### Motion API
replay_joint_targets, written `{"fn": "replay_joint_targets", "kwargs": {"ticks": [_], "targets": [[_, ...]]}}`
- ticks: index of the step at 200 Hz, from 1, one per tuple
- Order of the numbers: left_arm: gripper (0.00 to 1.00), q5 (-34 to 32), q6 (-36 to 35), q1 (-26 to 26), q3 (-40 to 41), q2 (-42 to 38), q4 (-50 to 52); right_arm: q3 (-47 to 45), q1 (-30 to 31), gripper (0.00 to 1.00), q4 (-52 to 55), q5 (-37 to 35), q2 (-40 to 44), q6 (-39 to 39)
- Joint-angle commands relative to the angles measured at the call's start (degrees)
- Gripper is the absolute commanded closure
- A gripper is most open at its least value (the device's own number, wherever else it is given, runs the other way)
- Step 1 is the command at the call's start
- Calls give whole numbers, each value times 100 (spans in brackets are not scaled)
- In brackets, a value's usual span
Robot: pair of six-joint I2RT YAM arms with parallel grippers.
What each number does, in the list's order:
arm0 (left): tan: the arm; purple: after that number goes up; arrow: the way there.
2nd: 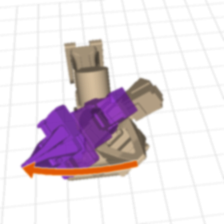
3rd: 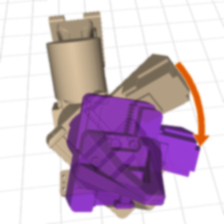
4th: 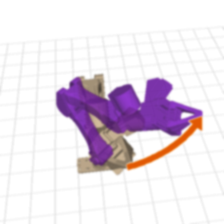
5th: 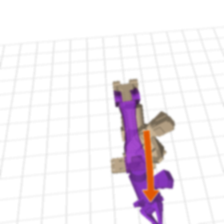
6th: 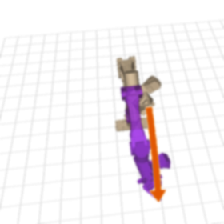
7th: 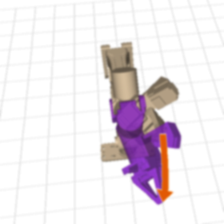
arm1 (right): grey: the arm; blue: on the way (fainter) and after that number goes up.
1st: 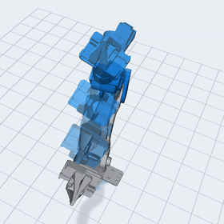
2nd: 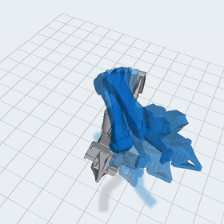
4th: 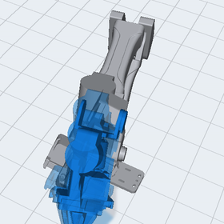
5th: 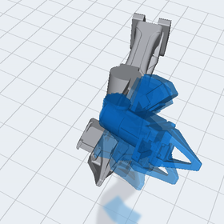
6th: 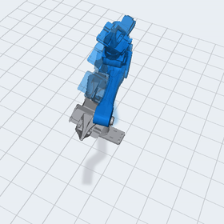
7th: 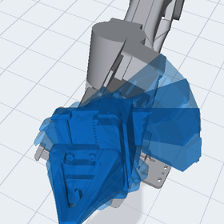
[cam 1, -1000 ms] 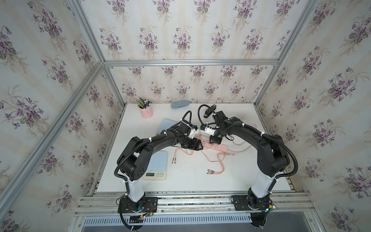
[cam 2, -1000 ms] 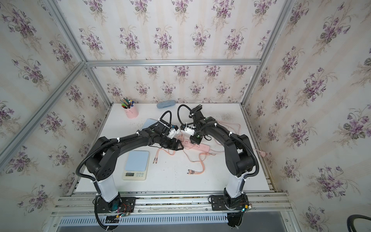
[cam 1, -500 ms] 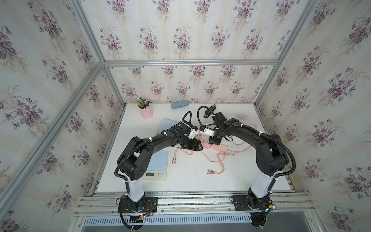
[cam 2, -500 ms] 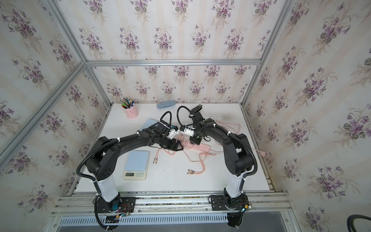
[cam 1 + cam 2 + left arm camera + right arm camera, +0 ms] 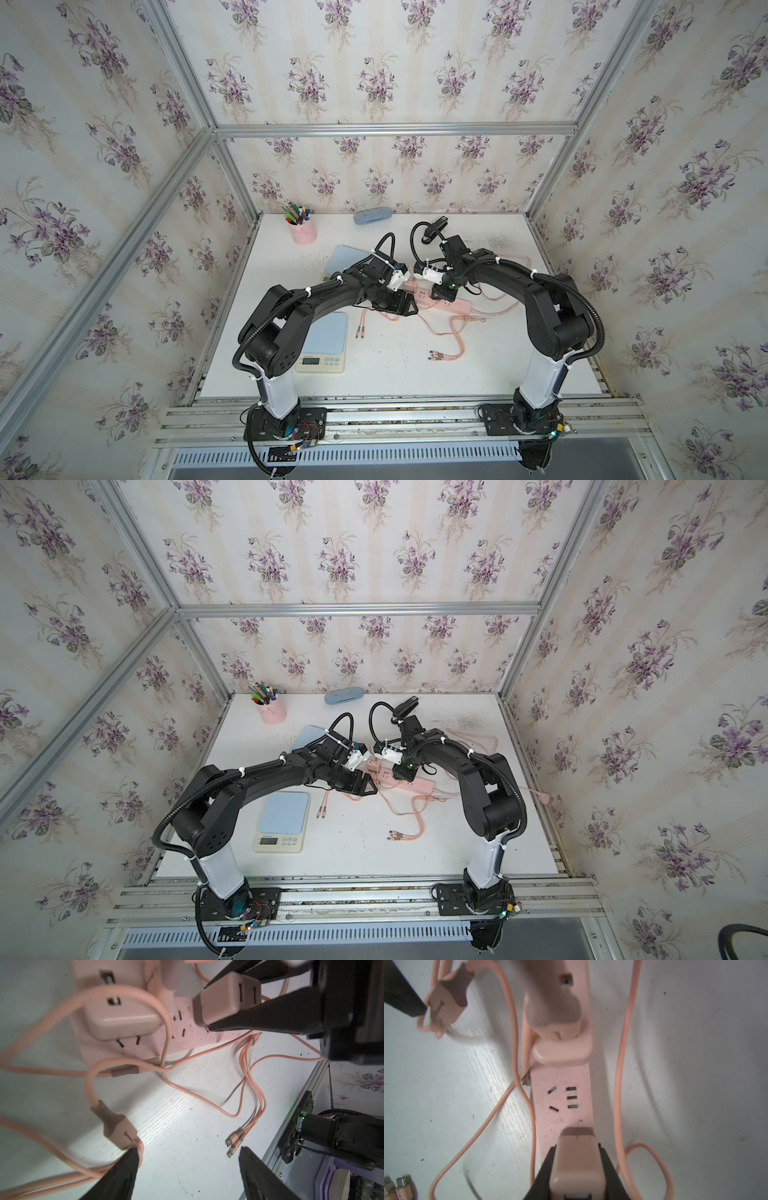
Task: Charge the electronic scale
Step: Insert the plug into the socket, then pick up the charging cable from the center of the board.
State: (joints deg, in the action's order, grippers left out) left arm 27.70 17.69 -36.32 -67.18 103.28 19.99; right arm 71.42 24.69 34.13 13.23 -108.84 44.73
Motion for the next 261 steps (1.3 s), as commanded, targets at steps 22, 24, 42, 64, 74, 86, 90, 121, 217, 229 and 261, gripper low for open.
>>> {"fn": "replay_joint_targets", "kwargs": {"ticks": [22,24,42,64,74,86,90,121,217,229,261], "targets": [[20,-154,-312,72,74,-310,19,425,59,87,438,-337,-264,-656],[20,-163,-326,76,67,-320,26,461,62,85,437,-347,-240,-675],[19,-267,-421,119,-6,-433,125,830,79,71,419,-480,-8,-861],[18,-461,-512,141,-37,-600,213,1137,115,60,324,-713,249,-1071],[18,-552,-559,156,-30,-687,240,1243,119,58,387,-642,322,-1078],[17,-632,-613,168,-9,-787,270,1287,119,56,410,-590,399,-1136],[17,-661,-630,173,1,-813,284,1279,119,56,416,-566,430,-1149],[17,-832,-730,186,95,-1056,374,1062,117,56,266,-655,723,-1516],[28,-1698,-304,187,609,-1321,476,-1671,1838,62,-1519,-1468,2814,-5190],[28,-1711,-176,208,615,-1326,453,-1817,1877,63,-1919,-1441,2695,-5604],[28,-1567,20,230,731,-1535,380,-2042,1871,68,-2549,-1674,2440,-6349]]}}
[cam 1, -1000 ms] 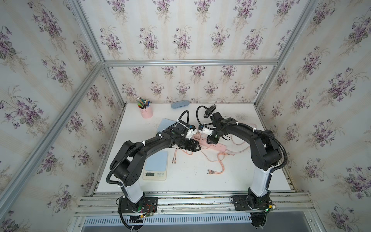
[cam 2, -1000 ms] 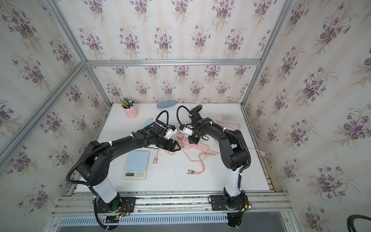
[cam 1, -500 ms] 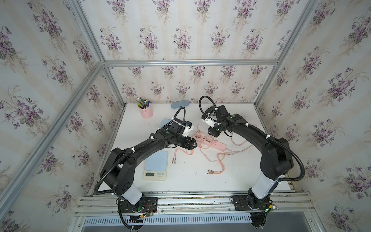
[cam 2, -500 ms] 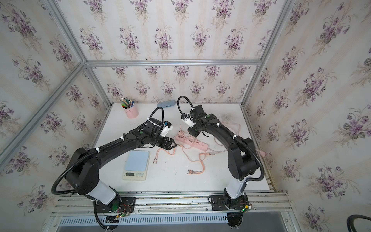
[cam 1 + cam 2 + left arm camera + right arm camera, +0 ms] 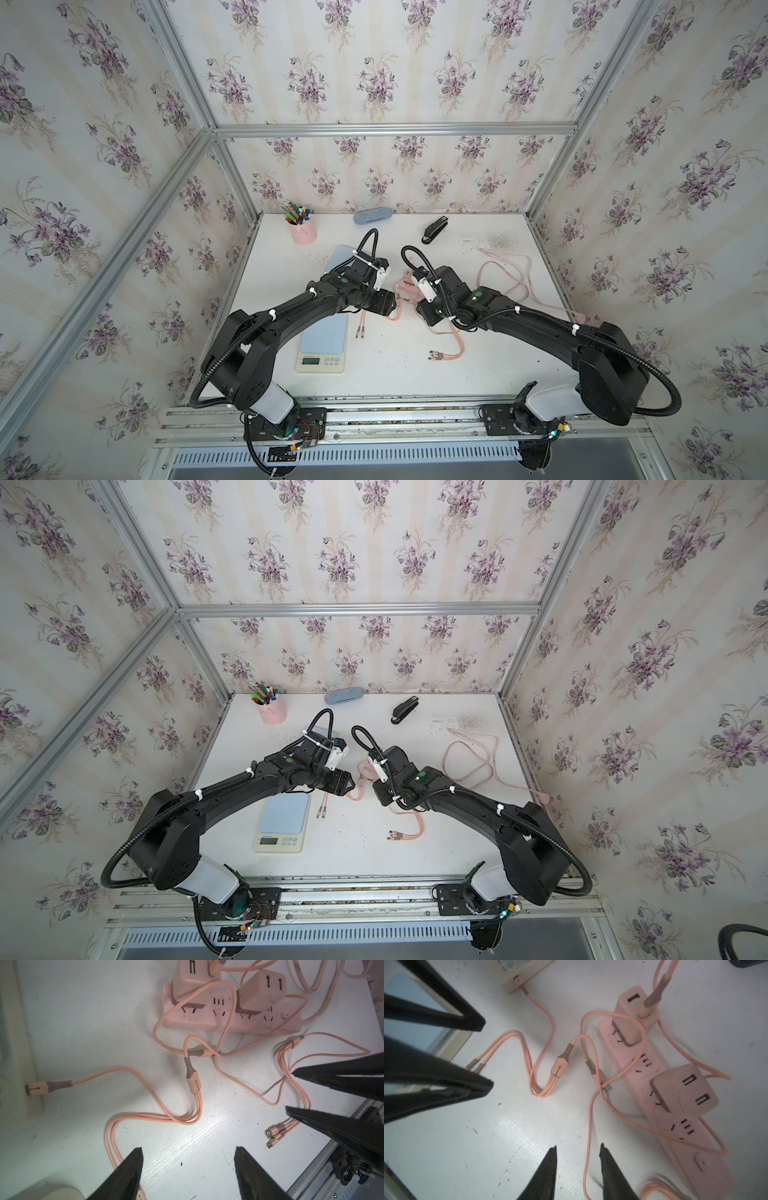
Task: Charge the electronic scale
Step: Pick up the charging cable from the center of the board.
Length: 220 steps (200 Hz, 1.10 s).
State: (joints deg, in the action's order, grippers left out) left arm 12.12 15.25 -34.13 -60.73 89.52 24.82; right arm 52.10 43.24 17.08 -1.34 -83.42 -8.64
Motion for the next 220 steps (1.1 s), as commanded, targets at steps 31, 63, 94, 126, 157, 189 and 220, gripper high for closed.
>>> {"fn": "replay_joint_targets", "kwargs": {"ticks": [31,63,94,126,157,189,220], "targets": [[30,177,551,12,530,-354,-473,-477,30,71,-912,246,-137,-1386],[30,322,741,12,762,-235,-734,-796,283,65,-617,214,-338,-1271],[31,412,779,-6,740,-145,-812,-720,375,63,-270,-59,-792,-957],[31,438,778,-9,729,-162,-812,-489,636,90,185,-229,-1062,-563],[31,440,781,-13,729,-178,-838,-370,1059,100,598,-477,-894,-322],[30,397,787,-19,738,-293,-838,-250,1083,95,693,-942,-302,-509],[30,391,847,-50,788,-350,-838,-167,986,56,521,-1589,-32,-345]]}}
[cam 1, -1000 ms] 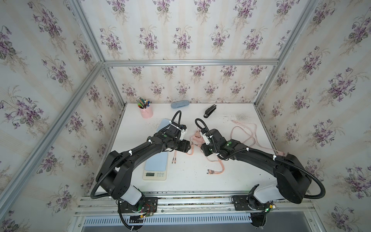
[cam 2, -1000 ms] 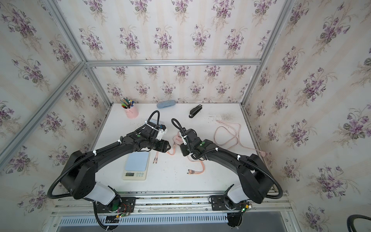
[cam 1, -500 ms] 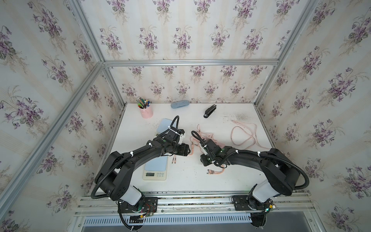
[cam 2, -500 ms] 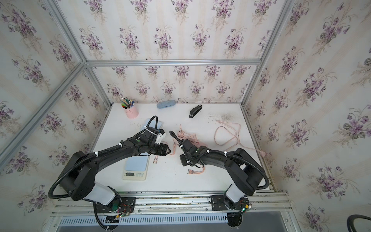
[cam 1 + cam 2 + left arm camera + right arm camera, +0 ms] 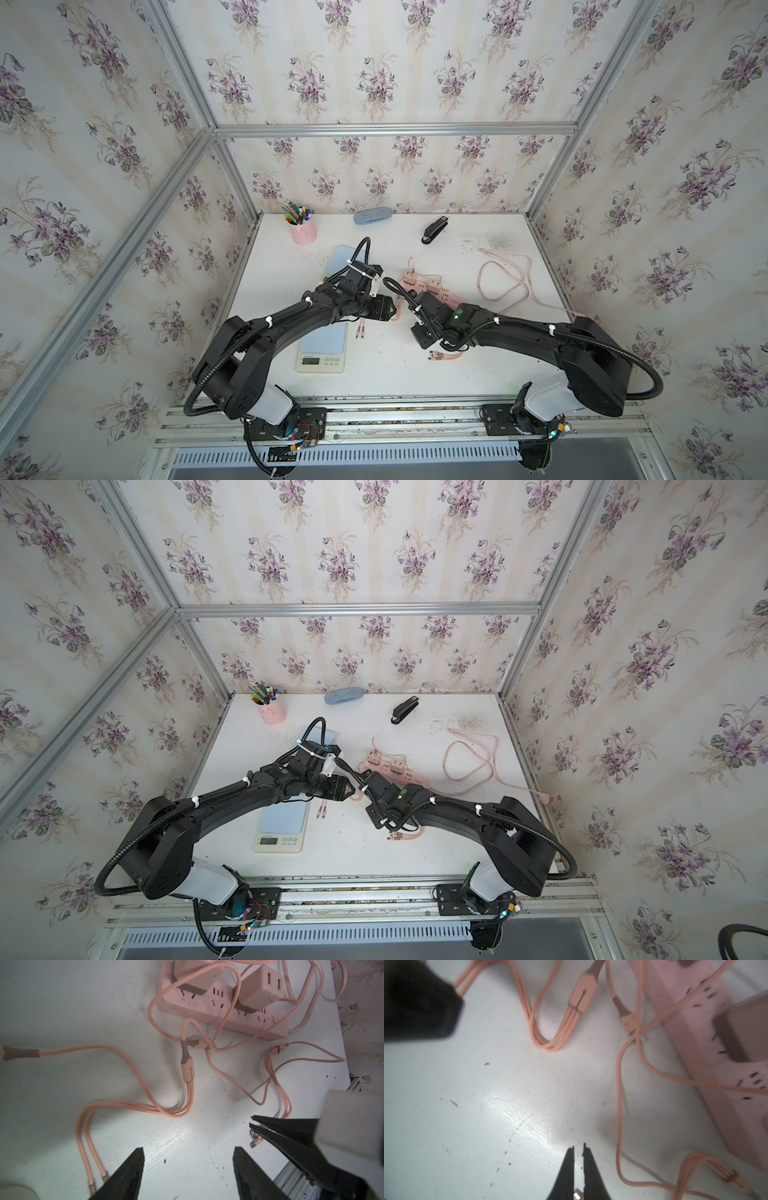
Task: Charge the electronic scale
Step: Pick up the charging cable from the center of the board.
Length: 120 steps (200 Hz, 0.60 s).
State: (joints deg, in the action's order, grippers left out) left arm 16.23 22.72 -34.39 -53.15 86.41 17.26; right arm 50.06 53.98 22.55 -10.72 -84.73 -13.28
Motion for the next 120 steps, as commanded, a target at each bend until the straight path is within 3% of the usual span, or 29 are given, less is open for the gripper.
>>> {"fn": "replay_joint_targets", "kwargs": {"ticks": [1,36,64,88,103,120], "targets": [[30,-22,100,-28,31,-38,-82,37,-97,55,-32,-642,94,134],[29,-76,173,-100,110,-107,-82,83,-538,52,-215,-123,-499,420],[29,-129,222,-136,212,-190,-82,127,-598,55,-336,216,-1047,570],[29,-170,250,-156,263,-246,-77,245,-591,75,-255,800,-1163,727],[29,-194,243,-157,266,-270,-82,232,-590,100,-150,980,-1033,893],[29,-220,190,-164,215,-282,-82,181,-588,100,145,1001,-758,1127]]}}
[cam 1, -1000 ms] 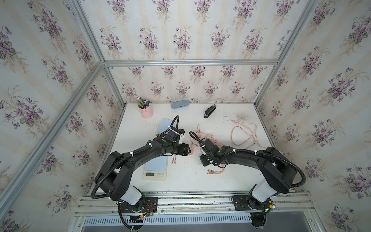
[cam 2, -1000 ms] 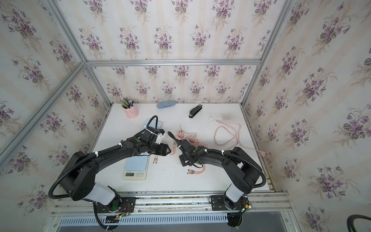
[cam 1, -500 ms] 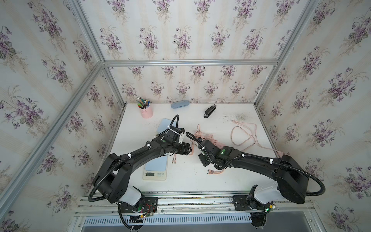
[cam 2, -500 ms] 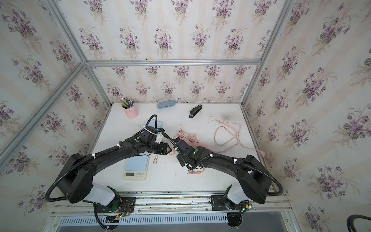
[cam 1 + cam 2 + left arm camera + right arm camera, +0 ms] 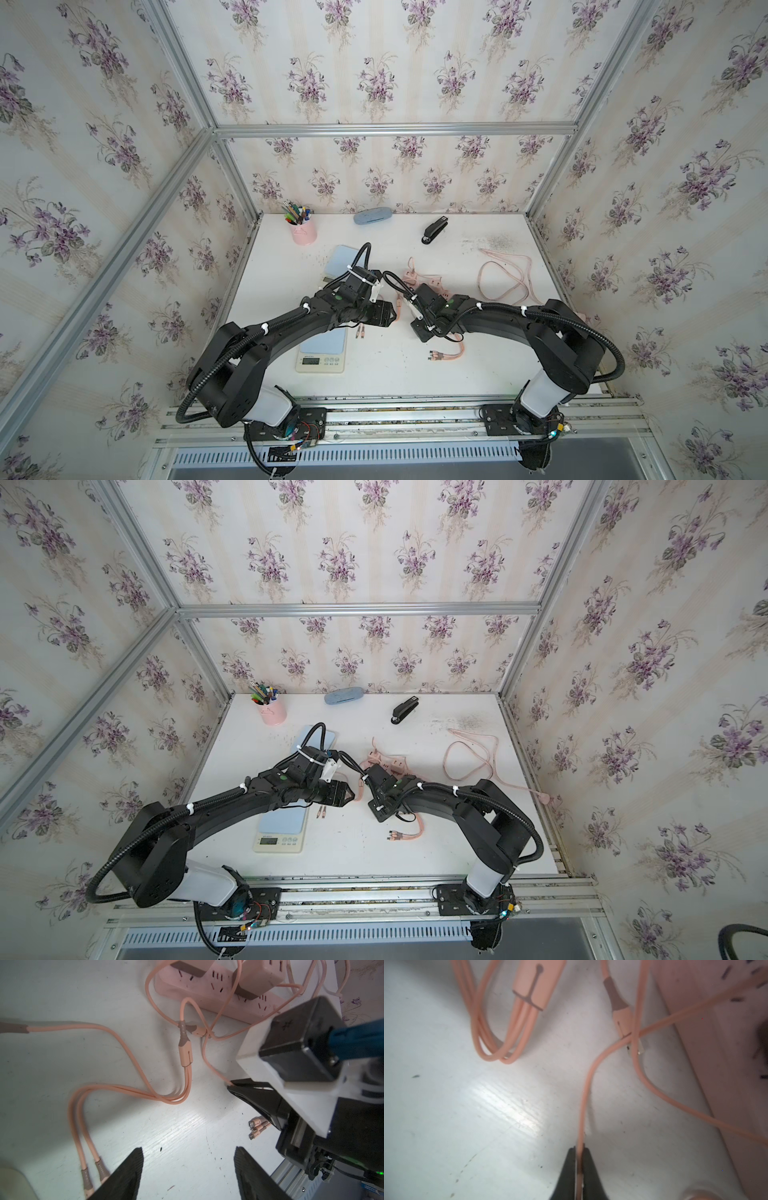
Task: Charge the electronic scale
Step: Pick up the charging cable from the center of the board.
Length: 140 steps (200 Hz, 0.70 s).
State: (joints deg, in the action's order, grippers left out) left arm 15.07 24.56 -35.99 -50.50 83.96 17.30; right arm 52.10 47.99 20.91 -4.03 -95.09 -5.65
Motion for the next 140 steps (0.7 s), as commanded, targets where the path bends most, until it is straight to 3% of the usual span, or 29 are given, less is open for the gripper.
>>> {"fn": "replay_joint_targets", "kwargs": {"ticks": [1,68,140], "targets": [[29,-111,2,-9,-53,-37,-86,-28,10,100,326,333,310,381],[33,-348,134,-420,-322,-4,-491,166,28,100,1356,469,2283,1130],[33,-973,40,-603,-506,355,-578,351,22,100,1002,277,3620,1574]]}}
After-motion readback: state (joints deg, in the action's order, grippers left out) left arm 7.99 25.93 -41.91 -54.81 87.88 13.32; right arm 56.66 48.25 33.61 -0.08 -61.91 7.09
